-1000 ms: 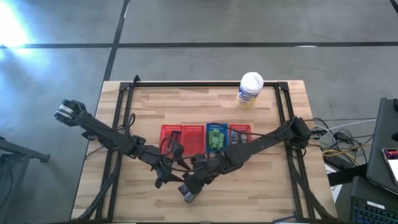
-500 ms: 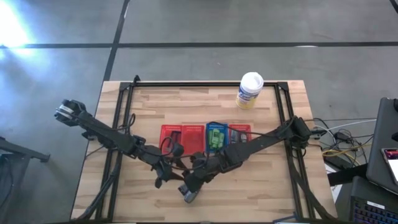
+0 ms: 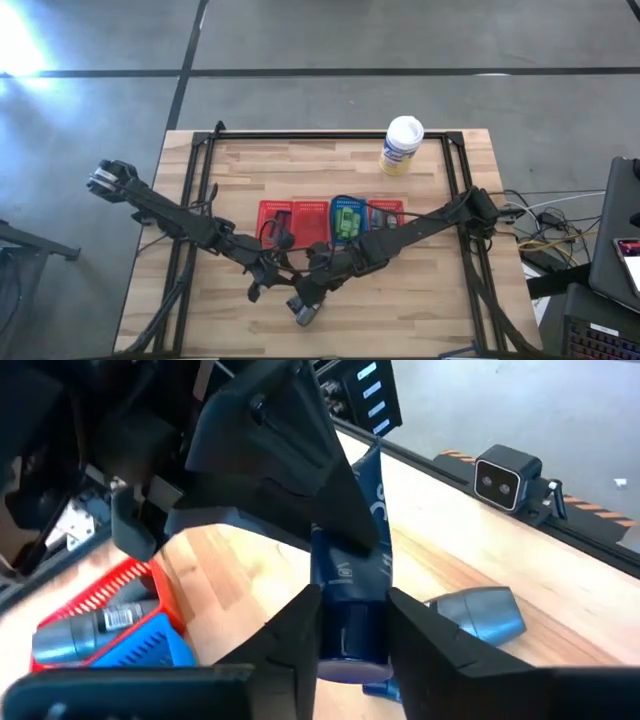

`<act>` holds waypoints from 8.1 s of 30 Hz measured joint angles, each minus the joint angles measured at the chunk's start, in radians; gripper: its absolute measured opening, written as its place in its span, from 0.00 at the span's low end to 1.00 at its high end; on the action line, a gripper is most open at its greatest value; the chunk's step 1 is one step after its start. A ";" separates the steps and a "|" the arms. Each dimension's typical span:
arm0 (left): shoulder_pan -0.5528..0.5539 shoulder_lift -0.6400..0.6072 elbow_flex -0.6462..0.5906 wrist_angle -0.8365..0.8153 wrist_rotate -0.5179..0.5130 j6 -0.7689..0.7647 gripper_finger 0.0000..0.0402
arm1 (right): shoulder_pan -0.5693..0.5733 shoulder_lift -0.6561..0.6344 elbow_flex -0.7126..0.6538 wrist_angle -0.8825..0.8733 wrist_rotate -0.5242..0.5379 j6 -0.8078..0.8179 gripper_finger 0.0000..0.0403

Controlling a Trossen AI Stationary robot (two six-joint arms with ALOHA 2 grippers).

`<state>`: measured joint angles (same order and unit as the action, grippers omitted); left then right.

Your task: Pick & Place Travel size toiletries

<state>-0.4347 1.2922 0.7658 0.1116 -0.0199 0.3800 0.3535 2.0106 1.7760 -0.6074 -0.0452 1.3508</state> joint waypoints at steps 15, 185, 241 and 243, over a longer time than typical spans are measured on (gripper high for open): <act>0.001 -0.003 -0.001 -0.023 -0.052 0.007 0.13 | 0.014 -0.009 0.001 -0.041 0.102 0.039 0.34; 0.027 0.768 0.796 -0.906 -0.091 -1.483 0.66 | 0.133 -0.374 -0.185 -0.914 0.594 0.035 0.76; 0.278 0.365 0.536 -0.622 -0.102 -1.228 0.07 | 0.148 -0.377 -0.232 -0.951 0.594 0.098 0.66; 0.224 0.393 0.535 -0.527 -0.097 -1.169 0.14 | 0.155 -0.377 -0.232 -0.957 0.593 0.096 0.68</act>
<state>-0.2108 1.6851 1.3005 -0.4157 -0.1168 -0.7887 0.5087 1.6341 1.5436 -1.5646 0.5480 1.4467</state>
